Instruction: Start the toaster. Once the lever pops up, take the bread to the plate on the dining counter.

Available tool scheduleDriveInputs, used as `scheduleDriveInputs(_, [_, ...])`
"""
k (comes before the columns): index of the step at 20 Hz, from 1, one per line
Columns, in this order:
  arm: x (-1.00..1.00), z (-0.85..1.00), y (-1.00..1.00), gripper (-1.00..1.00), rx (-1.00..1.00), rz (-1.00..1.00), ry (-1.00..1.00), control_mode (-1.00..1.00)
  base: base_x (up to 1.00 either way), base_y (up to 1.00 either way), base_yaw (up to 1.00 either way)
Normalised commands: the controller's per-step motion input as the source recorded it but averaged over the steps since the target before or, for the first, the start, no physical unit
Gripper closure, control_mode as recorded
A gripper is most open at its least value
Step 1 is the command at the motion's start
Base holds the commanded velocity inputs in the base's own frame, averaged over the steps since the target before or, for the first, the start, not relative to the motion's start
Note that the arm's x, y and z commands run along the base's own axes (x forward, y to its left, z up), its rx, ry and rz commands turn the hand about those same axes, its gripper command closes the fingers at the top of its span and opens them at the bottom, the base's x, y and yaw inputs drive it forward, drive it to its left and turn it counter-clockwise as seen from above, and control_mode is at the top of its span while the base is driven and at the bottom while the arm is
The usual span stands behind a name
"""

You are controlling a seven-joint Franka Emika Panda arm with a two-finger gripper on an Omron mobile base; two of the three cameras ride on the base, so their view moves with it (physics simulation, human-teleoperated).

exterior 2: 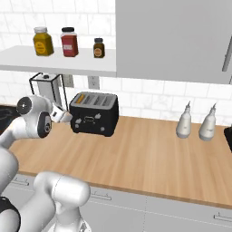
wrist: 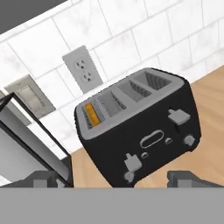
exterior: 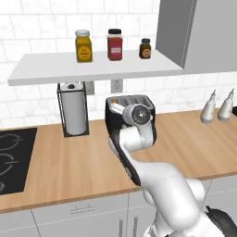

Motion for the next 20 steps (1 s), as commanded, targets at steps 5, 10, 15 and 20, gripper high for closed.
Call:
scheduleDriveInputs(5, [0.0,-0.01,0.0,-1.0,0.0,0.01,0.02,-1.0,0.0,0.0,0.0])
scheduleDriveInputs(10, [0.0,-0.29,-0.14,-1.0,0.0,0.09,0.0,-1.0,0.0,0.0,0.0])
scheduleDriveInputs(15, [0.0,-0.08,-0.06,-1.0,-0.03,0.13,-0.02,-1.0,0.0,0.0,0.0])
scheduleDriveInputs(20, [0.04,0.0,0.0,-1.0,-0.1,0.1,-0.01,-1.0,0.0,0.0,0.0])
